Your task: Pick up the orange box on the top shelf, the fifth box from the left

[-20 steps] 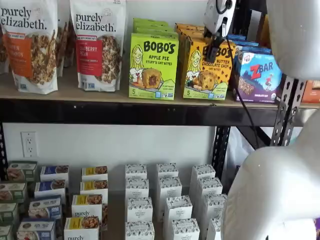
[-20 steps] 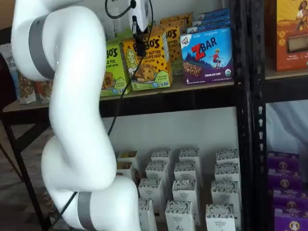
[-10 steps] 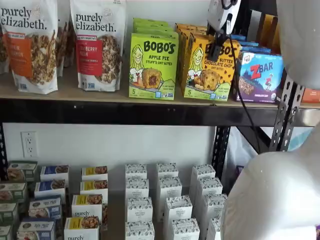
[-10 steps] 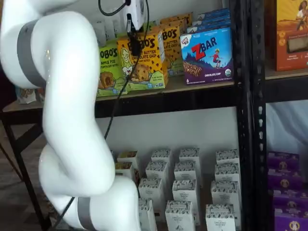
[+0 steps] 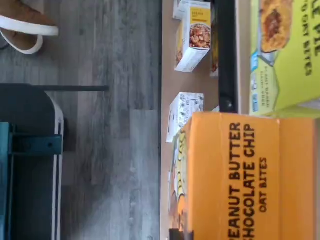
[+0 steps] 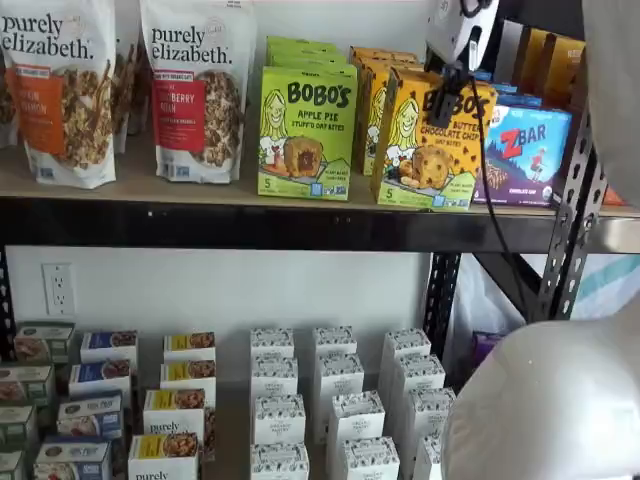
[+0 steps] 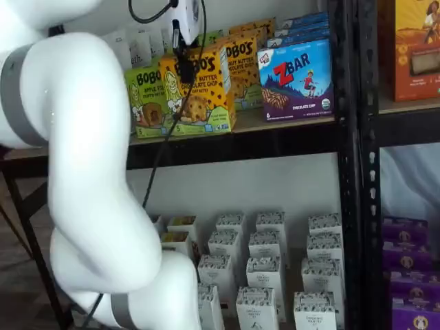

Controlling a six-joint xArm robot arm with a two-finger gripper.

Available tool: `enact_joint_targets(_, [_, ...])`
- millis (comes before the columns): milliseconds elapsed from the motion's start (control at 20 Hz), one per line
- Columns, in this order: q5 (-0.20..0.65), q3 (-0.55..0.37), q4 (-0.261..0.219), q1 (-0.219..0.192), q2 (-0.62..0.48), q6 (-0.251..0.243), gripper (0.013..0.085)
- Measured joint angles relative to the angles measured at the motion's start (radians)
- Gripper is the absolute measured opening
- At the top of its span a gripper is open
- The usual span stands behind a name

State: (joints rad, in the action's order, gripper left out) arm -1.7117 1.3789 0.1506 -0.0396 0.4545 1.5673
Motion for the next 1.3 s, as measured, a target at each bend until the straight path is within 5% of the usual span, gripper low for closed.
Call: enact_joint_targets(1300, [-0.043, -0.249, -0.018, -0.009, 0.298, 0.007, 0.0250])
